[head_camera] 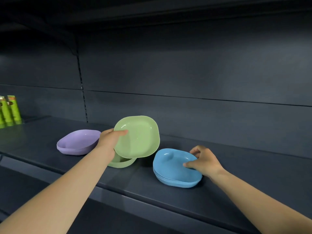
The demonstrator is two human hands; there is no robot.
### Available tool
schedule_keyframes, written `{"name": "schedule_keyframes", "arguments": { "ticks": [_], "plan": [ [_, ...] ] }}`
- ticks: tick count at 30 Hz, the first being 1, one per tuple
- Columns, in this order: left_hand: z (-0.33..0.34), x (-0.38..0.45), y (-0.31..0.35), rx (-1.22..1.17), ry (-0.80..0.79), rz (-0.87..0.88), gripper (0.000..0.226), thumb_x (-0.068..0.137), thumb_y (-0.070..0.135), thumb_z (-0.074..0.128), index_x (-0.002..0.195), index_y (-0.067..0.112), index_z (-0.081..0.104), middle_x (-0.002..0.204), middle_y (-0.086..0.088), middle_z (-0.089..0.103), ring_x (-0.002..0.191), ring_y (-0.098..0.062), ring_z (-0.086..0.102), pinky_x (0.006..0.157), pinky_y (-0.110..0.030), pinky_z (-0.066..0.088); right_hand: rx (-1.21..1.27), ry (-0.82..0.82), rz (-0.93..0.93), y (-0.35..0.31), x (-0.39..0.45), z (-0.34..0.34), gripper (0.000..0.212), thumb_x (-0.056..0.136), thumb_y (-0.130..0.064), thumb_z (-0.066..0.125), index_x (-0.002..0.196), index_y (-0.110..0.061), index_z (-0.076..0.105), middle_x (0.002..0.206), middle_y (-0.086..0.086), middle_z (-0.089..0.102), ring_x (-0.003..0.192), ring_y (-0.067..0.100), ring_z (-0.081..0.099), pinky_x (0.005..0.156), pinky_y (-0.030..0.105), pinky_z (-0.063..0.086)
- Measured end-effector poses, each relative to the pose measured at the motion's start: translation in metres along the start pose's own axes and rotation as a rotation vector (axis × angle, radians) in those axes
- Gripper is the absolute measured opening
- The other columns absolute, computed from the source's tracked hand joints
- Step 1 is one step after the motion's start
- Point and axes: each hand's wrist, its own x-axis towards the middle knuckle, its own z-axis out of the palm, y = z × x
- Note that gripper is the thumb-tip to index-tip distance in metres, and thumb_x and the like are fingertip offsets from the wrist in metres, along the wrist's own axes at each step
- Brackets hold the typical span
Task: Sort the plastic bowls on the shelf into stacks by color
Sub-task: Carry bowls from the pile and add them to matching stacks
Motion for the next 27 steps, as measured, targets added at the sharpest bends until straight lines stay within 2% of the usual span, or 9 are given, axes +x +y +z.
{"name": "schedule_keyframes", "arguments": {
  "ticks": [4, 6, 9, 12, 17, 19, 22, 25, 27],
  "plan": [
    [-0.008, 0.005, 0.006, 0.009, -0.079, 0.001, 0.021, 0.080, 0.011, 0.071, 0.099, 0.012, 0.064, 0.102, -0.010, 0.067, 0.096, -0.032, 0.062, 0.088, -0.040, 0.049, -0.037, 0.155, -0.146, -0.026, -0.001, 0.000, 0.042, 0.070, -0.038, 0.079, 0.103, -0.027, 0.056, 0.113, -0.002, 0.046, 0.116, 0.019, 0.045, 0.095, 0.032, 0.043],
    [-0.015, 0.010, 0.010, 0.018, -0.119, 0.006, 0.016, 0.080, 0.010, 0.071, 0.095, 0.012, 0.066, 0.099, -0.010, 0.069, 0.093, -0.031, 0.064, 0.085, -0.038, 0.051, 0.040, 0.170, -0.203, -0.050, -0.007, 0.008, 0.040, 0.074, -0.043, 0.075, 0.105, -0.028, 0.054, 0.111, -0.006, 0.045, 0.116, 0.016, 0.044, 0.097, 0.035, 0.044],
    [-0.029, 0.019, 0.016, 0.021, -0.163, 0.017, 0.011, 0.080, 0.009, 0.071, 0.089, 0.012, 0.068, 0.090, -0.008, 0.070, 0.083, -0.028, 0.066, 0.072, -0.032, 0.051, 0.190, 0.146, -0.277, -0.096, -0.017, 0.034, 0.038, 0.082, -0.041, 0.068, 0.112, -0.025, 0.050, 0.110, -0.010, 0.048, 0.107, 0.009, 0.048, 0.089, 0.023, 0.040],
    [-0.047, 0.033, 0.019, 0.006, -0.191, 0.002, 0.008, 0.080, 0.007, 0.071, 0.086, 0.011, 0.068, 0.086, -0.009, 0.071, 0.081, -0.028, 0.067, 0.072, -0.032, 0.052, 0.440, 0.120, -0.221, -0.133, -0.019, 0.072, 0.029, 0.090, -0.037, 0.059, 0.113, -0.024, 0.049, 0.107, -0.008, 0.056, 0.097, 0.005, 0.054, 0.079, 0.014, 0.042],
    [-0.074, 0.058, 0.012, 0.084, -0.225, 0.048, 0.009, 0.079, 0.006, 0.072, 0.082, 0.013, 0.067, 0.084, -0.005, 0.071, 0.079, -0.024, 0.067, 0.068, -0.029, 0.052, 0.846, 0.070, 0.015, -0.163, -0.011, 0.130, 0.016, 0.092, -0.038, 0.054, 0.095, -0.024, 0.060, 0.100, -0.004, 0.065, 0.093, 0.015, 0.059, 0.091, 0.033, 0.046],
    [-0.079, 0.064, 0.004, 0.136, -0.255, 0.063, 0.009, 0.080, 0.007, 0.071, 0.082, 0.014, 0.066, 0.086, -0.004, 0.071, 0.081, -0.023, 0.066, 0.069, -0.029, 0.050, 0.810, 0.096, 0.019, -0.168, -0.011, 0.144, 0.010, 0.095, -0.026, 0.053, 0.102, -0.025, 0.060, 0.104, -0.008, 0.063, 0.092, 0.008, 0.056, 0.081, 0.026, 0.045],
    [-0.078, 0.071, -0.011, 0.233, -0.308, 0.097, 0.004, 0.082, 0.010, 0.068, 0.085, 0.013, 0.066, 0.091, -0.008, 0.070, 0.081, -0.021, 0.063, 0.068, -0.028, 0.047, 0.677, 0.181, -0.028, -0.166, -0.013, 0.158, 0.026, 0.095, -0.010, 0.049, 0.113, -0.027, 0.058, 0.105, -0.013, 0.060, 0.090, -0.001, 0.053, 0.071, 0.017, 0.042],
    [-0.072, 0.078, -0.021, 0.297, -0.310, 0.146, 0.007, 0.082, 0.015, 0.065, 0.087, 0.011, 0.065, 0.094, -0.011, 0.069, 0.081, -0.022, 0.060, 0.066, -0.028, 0.043, 0.566, 0.267, -0.064, -0.163, -0.015, 0.165, 0.040, 0.092, 0.000, 0.046, 0.123, -0.023, 0.057, 0.109, -0.012, 0.060, 0.096, 0.003, 0.056, 0.075, 0.016, 0.042],
    [-0.068, 0.082, -0.024, 0.337, -0.331, 0.168, 0.009, 0.082, 0.017, 0.063, 0.089, 0.011, 0.064, 0.098, -0.010, 0.066, 0.088, -0.024, 0.062, 0.068, -0.030, 0.043, 0.492, 0.302, -0.066, -0.160, -0.013, 0.165, 0.045, 0.092, 0.000, 0.047, 0.130, -0.023, 0.053, 0.118, -0.009, 0.057, 0.107, 0.010, 0.053, 0.087, 0.019, 0.038]
  ]
}}
